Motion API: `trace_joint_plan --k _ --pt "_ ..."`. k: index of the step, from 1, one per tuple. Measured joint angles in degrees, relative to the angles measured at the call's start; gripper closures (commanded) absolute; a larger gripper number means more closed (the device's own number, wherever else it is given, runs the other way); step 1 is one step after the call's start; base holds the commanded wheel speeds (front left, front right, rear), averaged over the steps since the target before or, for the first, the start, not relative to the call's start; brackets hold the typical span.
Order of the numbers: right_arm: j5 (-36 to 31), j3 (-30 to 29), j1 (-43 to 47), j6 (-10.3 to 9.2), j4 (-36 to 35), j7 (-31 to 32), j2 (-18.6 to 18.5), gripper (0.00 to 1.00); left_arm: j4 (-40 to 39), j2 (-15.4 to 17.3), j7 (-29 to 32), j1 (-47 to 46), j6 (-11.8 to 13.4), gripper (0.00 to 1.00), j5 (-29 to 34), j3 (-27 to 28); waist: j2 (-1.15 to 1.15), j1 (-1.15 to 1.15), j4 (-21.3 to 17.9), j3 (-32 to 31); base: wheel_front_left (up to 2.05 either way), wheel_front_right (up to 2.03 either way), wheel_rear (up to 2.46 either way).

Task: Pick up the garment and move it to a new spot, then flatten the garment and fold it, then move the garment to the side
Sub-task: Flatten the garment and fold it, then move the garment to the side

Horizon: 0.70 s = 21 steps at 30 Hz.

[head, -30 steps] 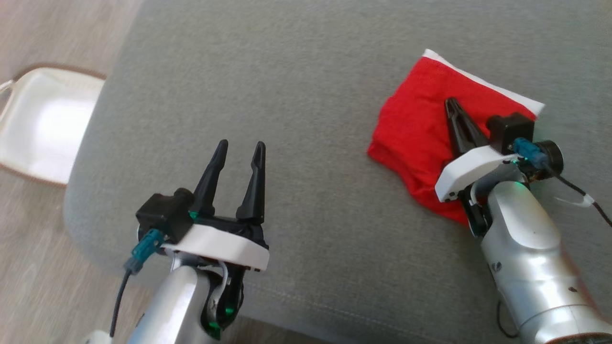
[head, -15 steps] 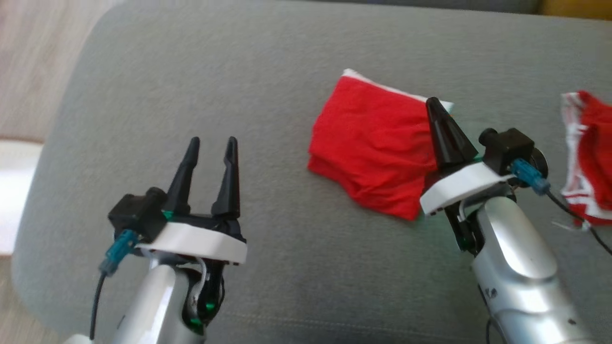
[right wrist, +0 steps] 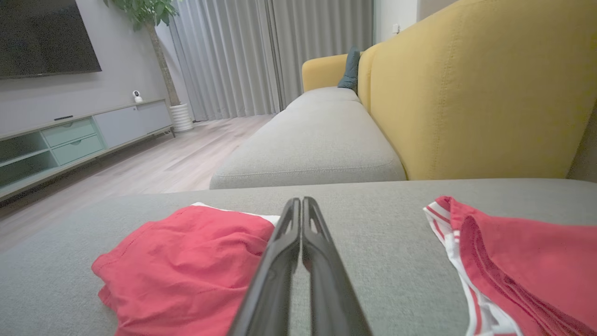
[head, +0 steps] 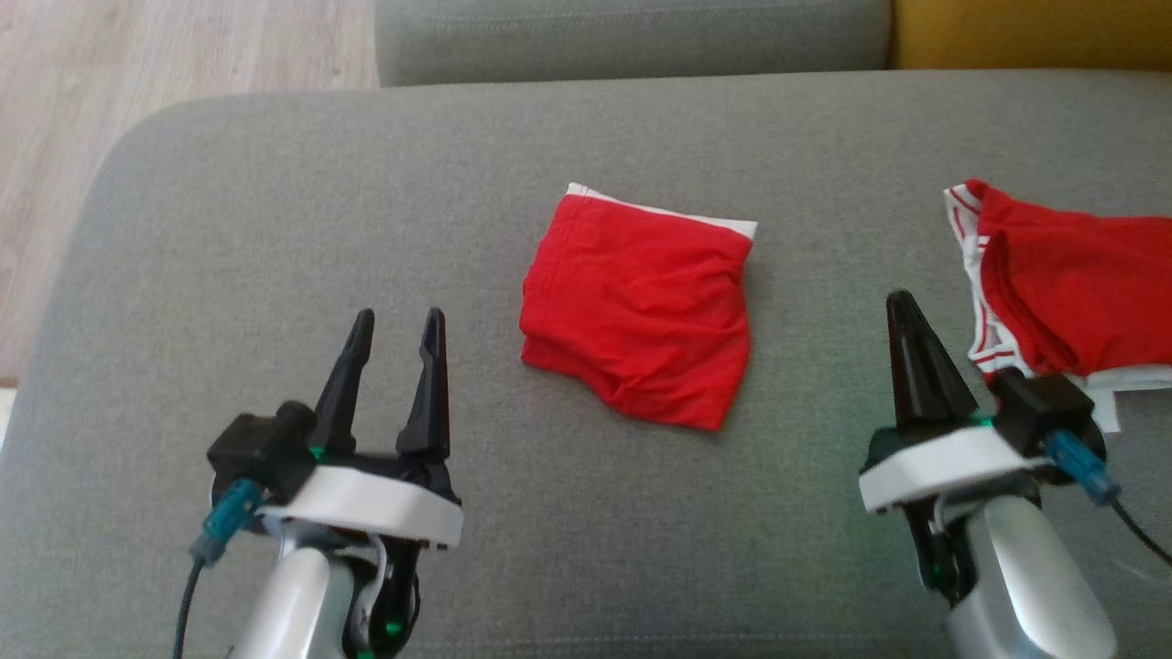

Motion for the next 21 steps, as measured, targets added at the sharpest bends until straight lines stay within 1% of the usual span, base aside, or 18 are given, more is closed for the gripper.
trace_joint_plan --k 1,4,9,21 --pt "0.0 -0.3 0.9 0.0 -0.7 0.0 0.0 0.0 0.1 0.0 0.0 0.3 -0.2 0.0 0.0 0.0 0.0 0.0 -0.2 -0.3 0.0 0.0 0.0" --pt "0.3 -1.1 3.4 0.0 -2.3 0.0 0.2 0.0 0.5 0.0 0.0 1.2 -0.4 0.0 0.4 0.0 0.0 0.0 -0.7 -1.1 0.0 0.0 0.0" --pt "1.4 -1.5 7.1 0.0 -2.7 0.0 0.4 0.0 0.8 0.0 0.0 2.7 -0.4 0.0 0.5 -0.2 0.0 0.0 -1.1 -1.9 0.0 0.0 0.0" --pt "1.9 -1.5 7.7 0.0 -3.0 0.0 0.5 0.0 0.9 0.1 0.0 2.8 -0.4 0.0 0.5 -0.8 0.0 0.0 -0.4 -1.9 0.0 0.0 0.0"
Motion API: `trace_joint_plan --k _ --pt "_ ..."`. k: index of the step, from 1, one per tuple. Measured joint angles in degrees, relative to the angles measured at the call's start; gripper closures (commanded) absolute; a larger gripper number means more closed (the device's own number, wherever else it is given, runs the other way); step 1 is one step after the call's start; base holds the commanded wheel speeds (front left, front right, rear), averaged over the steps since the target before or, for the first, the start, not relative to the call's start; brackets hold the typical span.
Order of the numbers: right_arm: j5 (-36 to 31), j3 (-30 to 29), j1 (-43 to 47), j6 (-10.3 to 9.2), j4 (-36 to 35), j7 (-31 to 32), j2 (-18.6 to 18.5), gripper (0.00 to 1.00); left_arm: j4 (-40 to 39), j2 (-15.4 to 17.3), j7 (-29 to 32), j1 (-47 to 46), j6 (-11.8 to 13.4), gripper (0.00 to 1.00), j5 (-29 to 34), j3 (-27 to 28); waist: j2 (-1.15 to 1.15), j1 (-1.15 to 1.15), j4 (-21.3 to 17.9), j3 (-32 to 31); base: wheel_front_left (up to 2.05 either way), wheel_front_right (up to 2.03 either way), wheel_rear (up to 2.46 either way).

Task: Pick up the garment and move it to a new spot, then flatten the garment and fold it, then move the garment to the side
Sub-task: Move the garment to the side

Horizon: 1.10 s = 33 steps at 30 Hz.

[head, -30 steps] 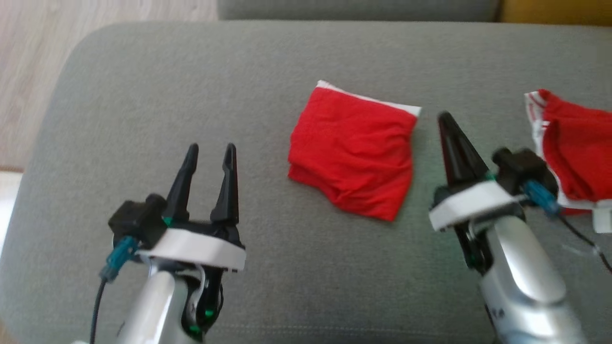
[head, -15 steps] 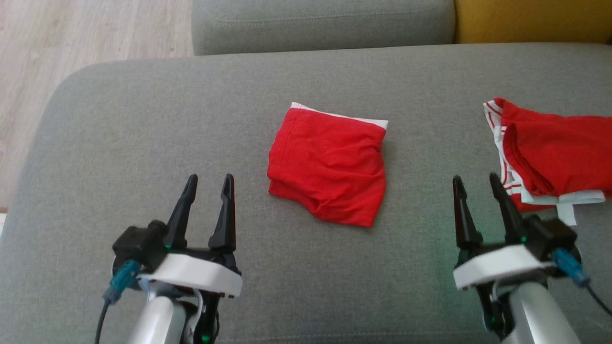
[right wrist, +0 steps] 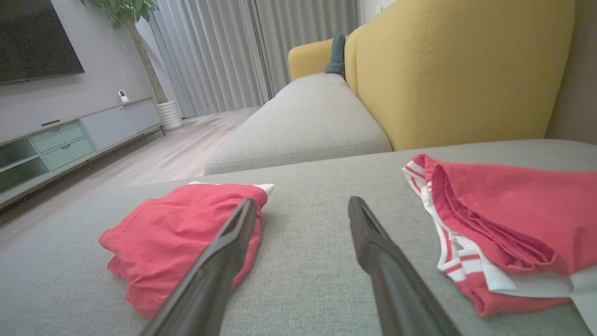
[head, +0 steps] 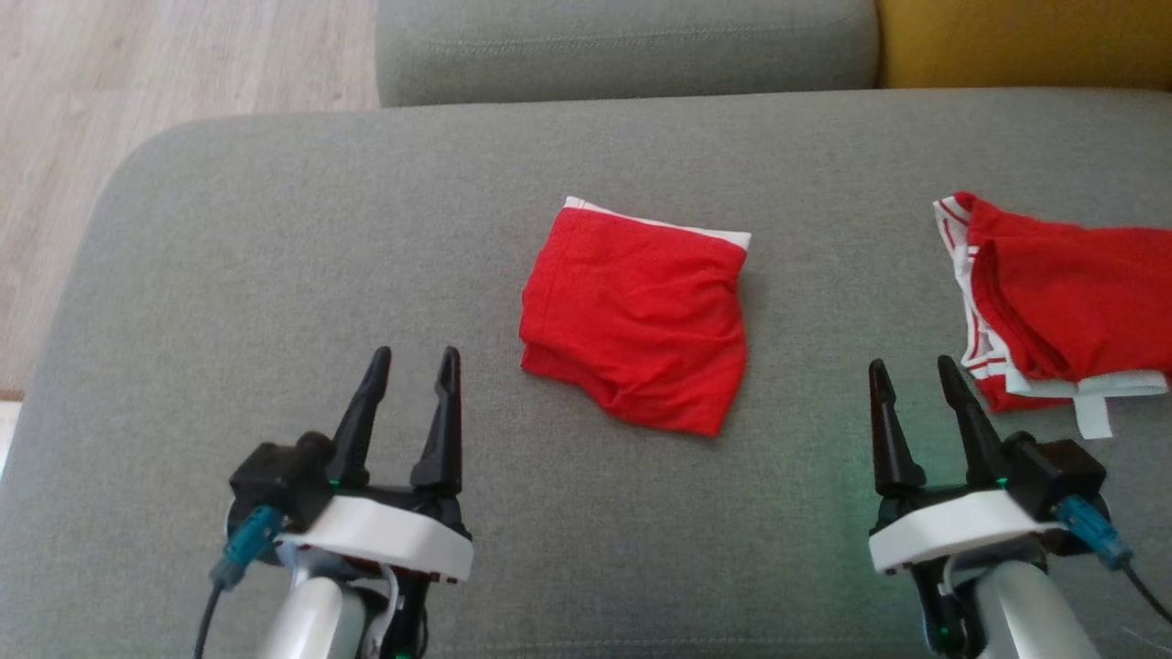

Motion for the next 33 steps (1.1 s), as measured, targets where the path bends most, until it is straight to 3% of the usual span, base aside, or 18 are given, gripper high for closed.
trace_joint_plan --k 9,16,29,30,31,33 --pt "5.0 3.9 -5.4 0.0 5.7 3.7 0.0 0.0 0.1 0.0 0.0 -0.7 0.0 0.0 0.0 -2.1 0.0 0.0 2.7 3.8 0.0 0.0 0.0" --pt "11.6 5.0 -13.2 0.0 14.9 7.1 0.0 0.0 0.3 0.0 0.0 -3.5 0.1 0.0 -0.3 -3.2 0.0 0.0 6.5 7.0 0.0 0.0 0.0" --pt "15.6 8.9 -25.3 0.0 30.9 8.0 -0.7 0.0 0.6 0.0 0.0 -4.4 0.4 0.0 -0.7 -4.3 0.0 0.0 10.8 10.5 0.0 0.0 0.0" --pt "15.6 9.4 -26.0 0.0 31.8 7.8 -0.7 0.64 0.6 0.0 0.0 -4.6 0.4 0.0 -0.7 -4.4 0.0 0.0 10.9 10.6 0.0 0.0 0.0" --pt "15.6 9.8 -26.7 0.0 32.5 7.3 -0.8 1.0 0.6 0.0 0.0 -4.9 0.4 0.0 -0.7 -4.4 0.0 0.0 10.9 10.7 0.0 0.0 0.0" --pt "14.6 10.5 -27.8 0.0 34.3 6.2 -0.8 1.0 0.6 0.0 0.0 -5.4 0.6 0.0 -0.7 -4.4 0.0 0.0 10.9 10.8 0.0 0.0 0.0"
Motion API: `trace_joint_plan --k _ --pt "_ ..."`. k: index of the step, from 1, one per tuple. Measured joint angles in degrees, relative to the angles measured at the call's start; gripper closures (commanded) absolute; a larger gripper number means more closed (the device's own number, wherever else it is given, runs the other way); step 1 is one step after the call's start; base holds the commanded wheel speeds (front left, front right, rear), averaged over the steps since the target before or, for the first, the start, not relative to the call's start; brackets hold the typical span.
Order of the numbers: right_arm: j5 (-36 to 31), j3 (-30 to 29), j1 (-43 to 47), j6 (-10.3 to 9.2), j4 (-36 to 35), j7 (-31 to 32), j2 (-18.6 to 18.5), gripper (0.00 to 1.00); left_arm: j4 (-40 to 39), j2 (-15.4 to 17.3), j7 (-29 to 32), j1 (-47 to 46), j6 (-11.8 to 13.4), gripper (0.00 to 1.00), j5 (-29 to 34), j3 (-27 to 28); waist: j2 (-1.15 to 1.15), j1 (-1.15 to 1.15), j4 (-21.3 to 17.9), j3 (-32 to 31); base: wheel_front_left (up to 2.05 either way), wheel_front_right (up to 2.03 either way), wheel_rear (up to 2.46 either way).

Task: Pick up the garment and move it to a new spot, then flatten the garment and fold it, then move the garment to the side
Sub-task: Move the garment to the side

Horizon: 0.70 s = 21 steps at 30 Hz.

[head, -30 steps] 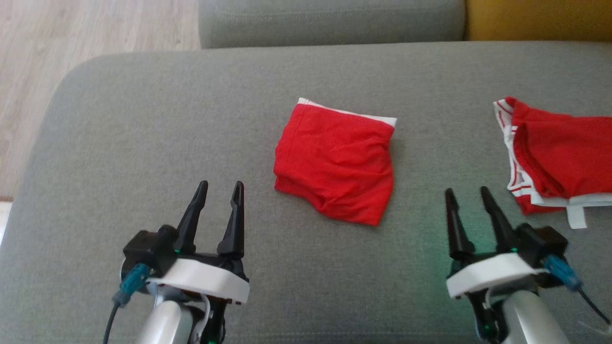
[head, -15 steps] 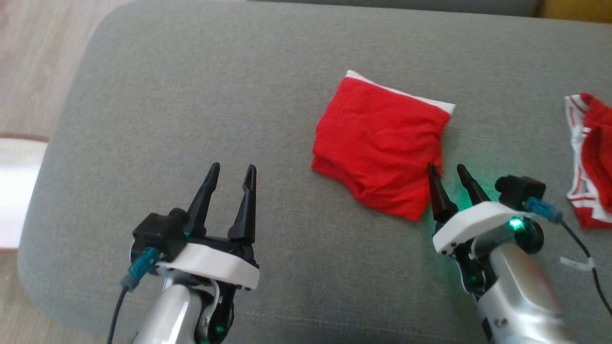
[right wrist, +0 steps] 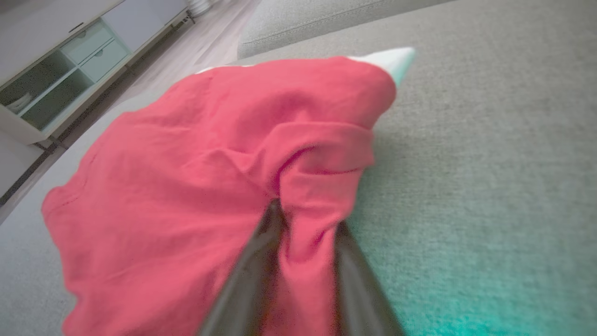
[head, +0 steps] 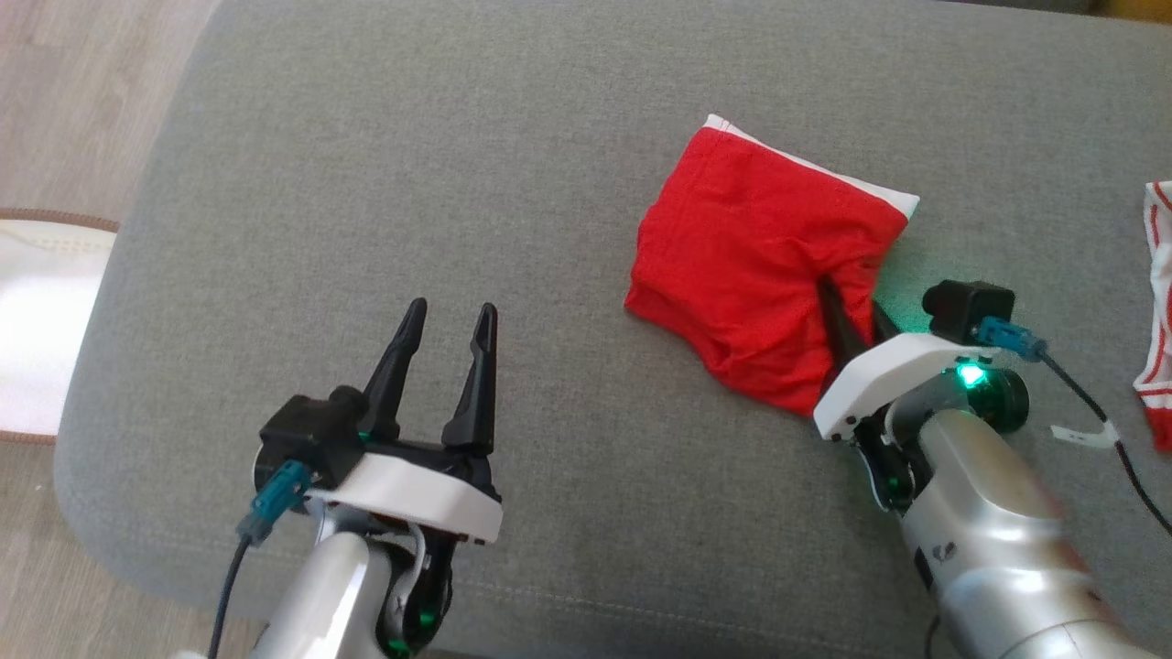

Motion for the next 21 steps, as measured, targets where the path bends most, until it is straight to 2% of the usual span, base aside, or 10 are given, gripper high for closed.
trace_joint_plan --k 6,10,16,21 --pt "-8.3 -0.7 -2.0 0.0 4.8 -3.8 0.2 1.0 0.0 0.0 0.0 0.0 0.3 0.0 0.0 0.3 0.0 0.0 -1.3 -0.4 0.0 0.0 0.0" --pt "-15.4 -1.0 -2.8 0.0 5.4 -4.8 -1.5 1.0 0.0 0.0 0.0 0.0 0.3 0.0 0.1 0.5 0.0 0.0 -2.8 -1.1 0.0 0.0 0.0" --pt "-25.7 3.2 -2.8 0.0 1.3 -5.4 -6.8 1.0 -0.3 0.0 0.0 0.0 0.0 0.0 0.1 1.2 0.0 0.0 -6.4 -2.4 0.0 0.0 0.0" --pt "-27.9 9.9 -4.6 0.0 -3.3 -5.7 -12.0 1.0 -0.6 0.0 0.0 0.0 -0.1 0.0 0.1 1.2 0.0 0.0 -9.7 -2.6 0.0 0.0 0.0"
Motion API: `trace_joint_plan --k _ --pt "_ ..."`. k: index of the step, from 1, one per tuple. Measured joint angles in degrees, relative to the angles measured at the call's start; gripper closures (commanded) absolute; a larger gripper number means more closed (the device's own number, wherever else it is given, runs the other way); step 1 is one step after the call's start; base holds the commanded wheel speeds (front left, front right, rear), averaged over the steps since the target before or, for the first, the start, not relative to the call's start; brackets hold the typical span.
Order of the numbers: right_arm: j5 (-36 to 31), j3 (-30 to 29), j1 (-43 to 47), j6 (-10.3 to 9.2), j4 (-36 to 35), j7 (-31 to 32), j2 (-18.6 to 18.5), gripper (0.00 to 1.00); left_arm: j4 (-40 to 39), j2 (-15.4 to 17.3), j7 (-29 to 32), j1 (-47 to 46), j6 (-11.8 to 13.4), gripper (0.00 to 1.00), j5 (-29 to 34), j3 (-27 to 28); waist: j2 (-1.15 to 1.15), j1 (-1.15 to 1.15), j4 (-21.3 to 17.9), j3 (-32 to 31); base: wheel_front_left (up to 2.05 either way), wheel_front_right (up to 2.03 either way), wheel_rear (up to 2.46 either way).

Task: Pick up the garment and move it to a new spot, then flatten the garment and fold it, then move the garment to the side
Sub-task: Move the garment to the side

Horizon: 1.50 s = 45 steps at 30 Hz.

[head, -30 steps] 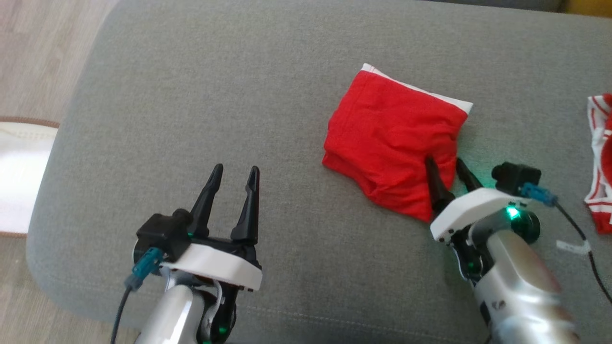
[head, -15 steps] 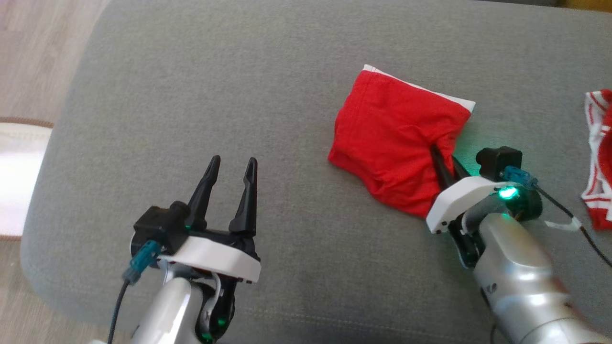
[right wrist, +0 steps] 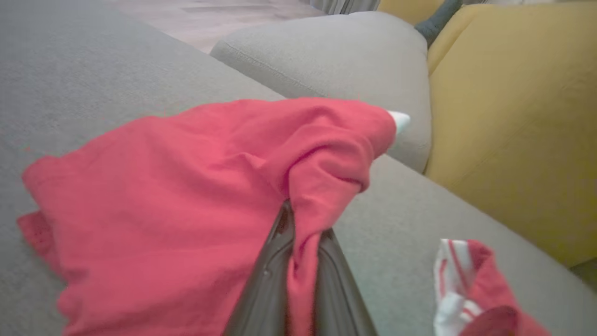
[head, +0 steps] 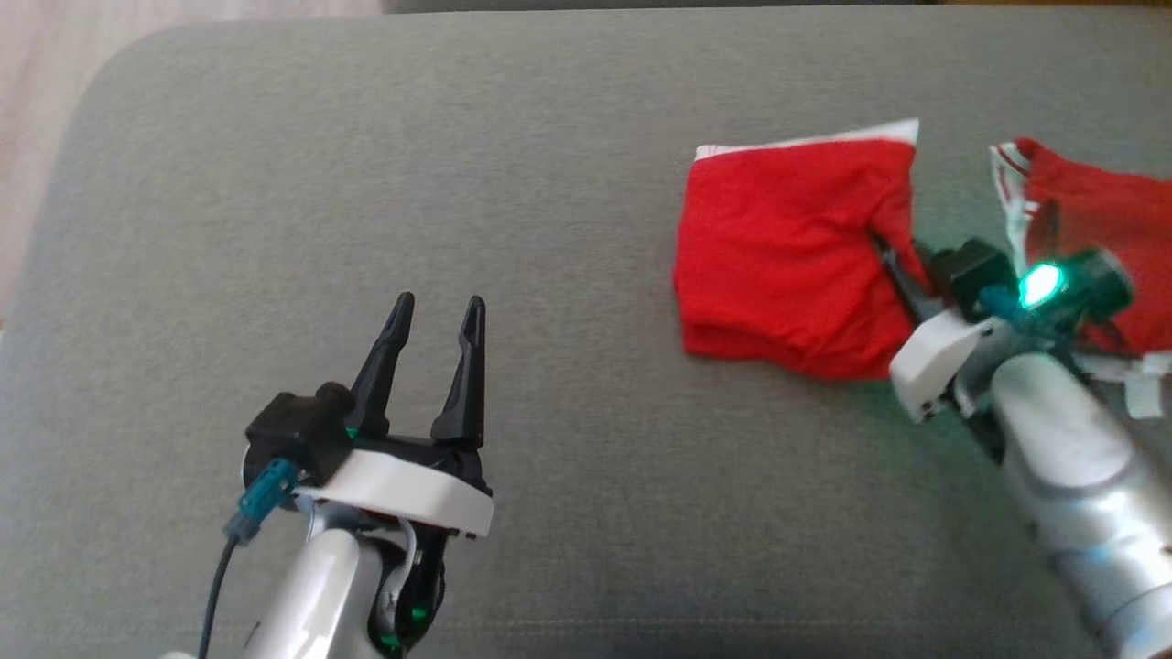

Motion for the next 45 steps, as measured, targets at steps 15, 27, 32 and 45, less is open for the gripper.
trace_joint_plan --k 15,27,32,45 --pt "13.8 22.0 -7.7 0.0 -8.8 10.6 -24.6 1.0 -0.4 0.0 0.0 -4.4 -0.5 0.0 0.0 -1.5 0.0 0.0 -5.0 4.8 0.0 0.0 0.0" --pt "17.6 23.7 -12.5 0.0 -14.5 22.4 -35.8 1.0 -0.3 -0.1 0.0 -6.4 -1.0 0.0 0.1 -1.3 0.0 0.01 -6.1 8.8 0.0 0.0 0.0" --pt "17.5 22.5 -12.2 0.0 -15.3 26.4 -36.2 1.0 -0.4 -0.2 0.0 -6.9 -1.0 0.0 0.0 -1.5 0.0 0.0 -5.7 9.6 0.0 0.0 0.0" --pt "17.7 17.0 -8.4 0.0 -17.6 33.8 -38.4 1.0 -0.4 -0.2 0.0 -7.4 -1.0 0.0 0.0 -1.5 0.0 0.0 -5.2 10.7 0.0 0.0 0.0"
